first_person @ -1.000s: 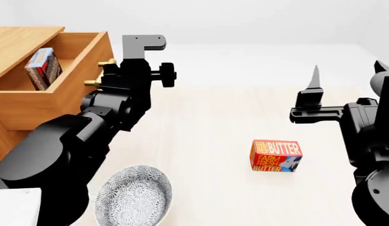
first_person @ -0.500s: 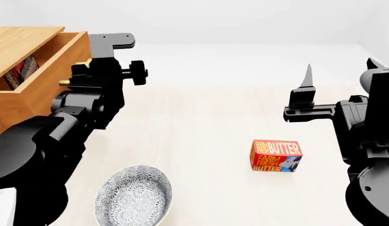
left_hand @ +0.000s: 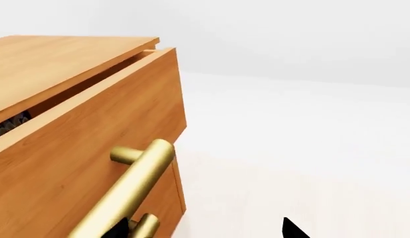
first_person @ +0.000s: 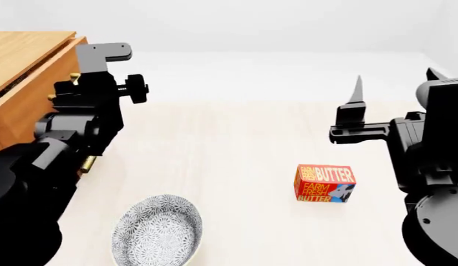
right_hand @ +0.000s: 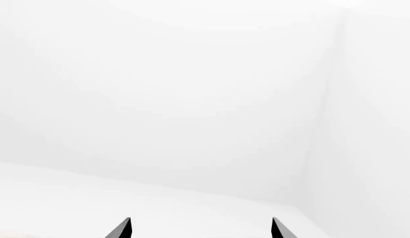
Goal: Put the chocolate pudding in the top drawer of the cabinet and close it.
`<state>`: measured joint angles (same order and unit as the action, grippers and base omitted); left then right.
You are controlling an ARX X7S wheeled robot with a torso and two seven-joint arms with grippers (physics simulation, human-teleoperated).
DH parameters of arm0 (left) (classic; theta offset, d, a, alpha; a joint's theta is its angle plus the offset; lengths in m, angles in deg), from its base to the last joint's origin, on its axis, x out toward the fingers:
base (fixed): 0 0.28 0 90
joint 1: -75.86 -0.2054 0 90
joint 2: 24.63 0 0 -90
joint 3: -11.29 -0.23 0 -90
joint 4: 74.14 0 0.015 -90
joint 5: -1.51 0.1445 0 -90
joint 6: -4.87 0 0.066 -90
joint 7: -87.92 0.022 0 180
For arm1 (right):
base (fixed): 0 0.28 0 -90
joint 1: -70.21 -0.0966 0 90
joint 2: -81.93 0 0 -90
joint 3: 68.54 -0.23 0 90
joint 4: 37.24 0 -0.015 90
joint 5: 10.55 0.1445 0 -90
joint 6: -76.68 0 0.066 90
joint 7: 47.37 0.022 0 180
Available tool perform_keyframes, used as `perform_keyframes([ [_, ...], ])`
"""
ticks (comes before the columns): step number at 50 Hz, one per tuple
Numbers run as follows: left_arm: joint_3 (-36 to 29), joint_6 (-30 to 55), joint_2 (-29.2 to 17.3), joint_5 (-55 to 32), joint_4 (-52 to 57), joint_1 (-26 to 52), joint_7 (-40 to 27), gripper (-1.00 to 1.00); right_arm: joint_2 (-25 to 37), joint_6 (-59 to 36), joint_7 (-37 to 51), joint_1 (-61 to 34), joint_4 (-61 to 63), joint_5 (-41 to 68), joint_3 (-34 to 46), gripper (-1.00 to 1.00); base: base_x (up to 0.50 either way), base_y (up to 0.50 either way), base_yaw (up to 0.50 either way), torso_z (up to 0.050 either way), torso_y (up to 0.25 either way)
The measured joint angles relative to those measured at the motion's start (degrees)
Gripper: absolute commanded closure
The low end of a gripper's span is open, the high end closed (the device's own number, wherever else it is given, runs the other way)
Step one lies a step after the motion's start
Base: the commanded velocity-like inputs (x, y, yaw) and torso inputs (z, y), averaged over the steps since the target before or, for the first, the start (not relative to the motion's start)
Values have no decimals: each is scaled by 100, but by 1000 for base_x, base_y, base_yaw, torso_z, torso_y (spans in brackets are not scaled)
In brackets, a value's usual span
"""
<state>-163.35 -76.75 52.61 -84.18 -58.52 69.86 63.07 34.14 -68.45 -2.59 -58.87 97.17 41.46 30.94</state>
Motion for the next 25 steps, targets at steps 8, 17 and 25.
perform_keyframes([
  [8, 276, 39, -154, 197, 10, -17, -35, -100, -37, -44, 23, -70, -22, -7, 79, -100, 0, 0, 0, 0, 0],
  [17, 700, 104, -332, 541, 13, -43, -63, -100, -81, -59, 30, -126, -61, -40, 169, -100, 0, 0, 0, 0, 0],
  [25, 1266, 196, -369, 1050, 41, -89, -5, -100, -128, -45, 20, -161, -113, -90, 255, -100, 3, 2, 2, 0, 0],
])
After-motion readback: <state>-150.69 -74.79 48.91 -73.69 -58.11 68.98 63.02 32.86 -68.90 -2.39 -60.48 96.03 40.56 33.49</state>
